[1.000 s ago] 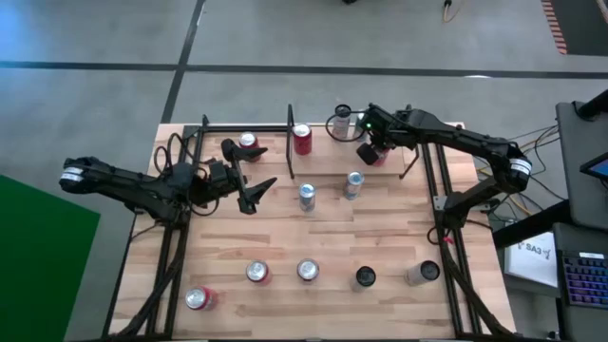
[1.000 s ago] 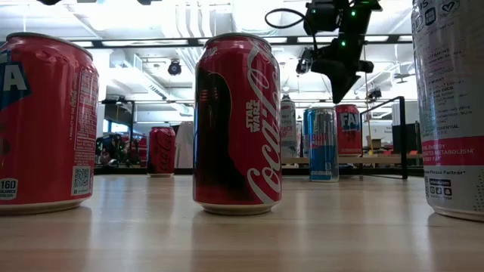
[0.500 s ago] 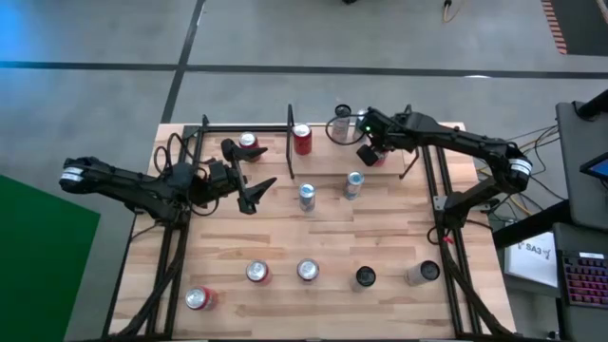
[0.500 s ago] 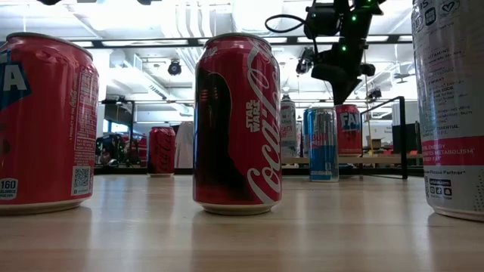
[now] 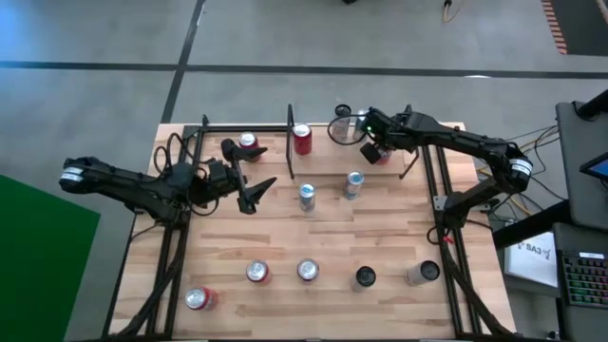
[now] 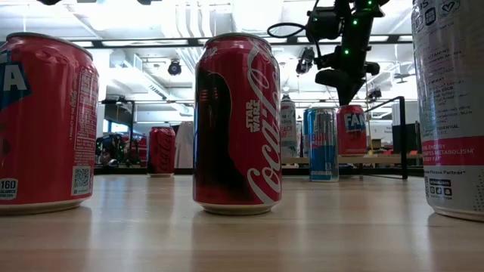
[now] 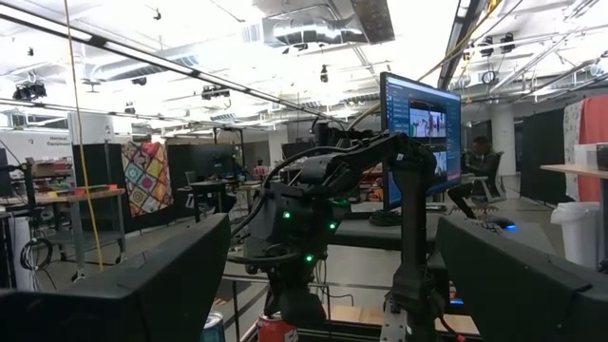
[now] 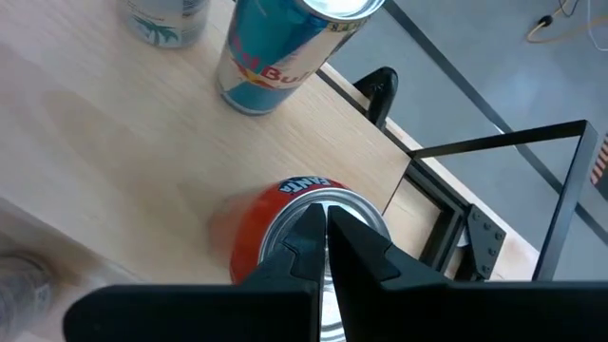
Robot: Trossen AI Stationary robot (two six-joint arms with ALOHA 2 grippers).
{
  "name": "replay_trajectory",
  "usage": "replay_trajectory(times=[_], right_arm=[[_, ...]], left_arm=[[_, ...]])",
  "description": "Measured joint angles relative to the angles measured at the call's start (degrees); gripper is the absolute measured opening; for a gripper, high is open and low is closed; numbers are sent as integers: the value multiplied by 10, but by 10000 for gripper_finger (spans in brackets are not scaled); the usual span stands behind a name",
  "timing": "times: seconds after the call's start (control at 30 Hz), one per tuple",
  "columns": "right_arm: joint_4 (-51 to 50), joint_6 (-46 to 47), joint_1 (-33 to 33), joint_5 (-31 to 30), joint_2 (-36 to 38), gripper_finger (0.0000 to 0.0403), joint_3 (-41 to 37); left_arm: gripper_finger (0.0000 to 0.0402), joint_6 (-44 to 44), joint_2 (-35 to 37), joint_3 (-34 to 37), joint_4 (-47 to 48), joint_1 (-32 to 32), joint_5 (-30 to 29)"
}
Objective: Place canned beverage on shelf
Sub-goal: Put the red soda can on the shelf
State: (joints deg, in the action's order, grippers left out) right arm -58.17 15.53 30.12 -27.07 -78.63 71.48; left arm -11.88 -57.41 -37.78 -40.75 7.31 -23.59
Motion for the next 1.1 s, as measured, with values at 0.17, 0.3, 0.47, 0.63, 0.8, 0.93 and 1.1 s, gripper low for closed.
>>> replay_trajectory(times=[0.17, 0.3, 0.47, 0.63, 0.8, 0.93, 1.1], right_arm=[[0, 0, 3, 0, 1, 9, 0], [-6, 4, 7, 0, 1, 9, 0], [-16, 10, 9, -3, 2, 9, 0], [-20, 8, 9, -11, 2, 9, 7], [-19, -1, 8, -13, 12, 9, 34], [-22, -12, 5, 16, 36, 9, 44], [-42, -16, 5, 142, 73, 9, 47]], left_arm=[[359, 0, 0, 0, 0, 0, 0], [359, 4, 0, 0, 0, 0, 0], [359, 4, 0, 0, 0, 0, 0], [359, 4, 0, 0, 0, 0, 0], [359, 5, 0, 0, 0, 0, 0], [359, 6, 0, 0, 0, 0, 0], [359, 7, 0, 0, 0, 0, 1]])
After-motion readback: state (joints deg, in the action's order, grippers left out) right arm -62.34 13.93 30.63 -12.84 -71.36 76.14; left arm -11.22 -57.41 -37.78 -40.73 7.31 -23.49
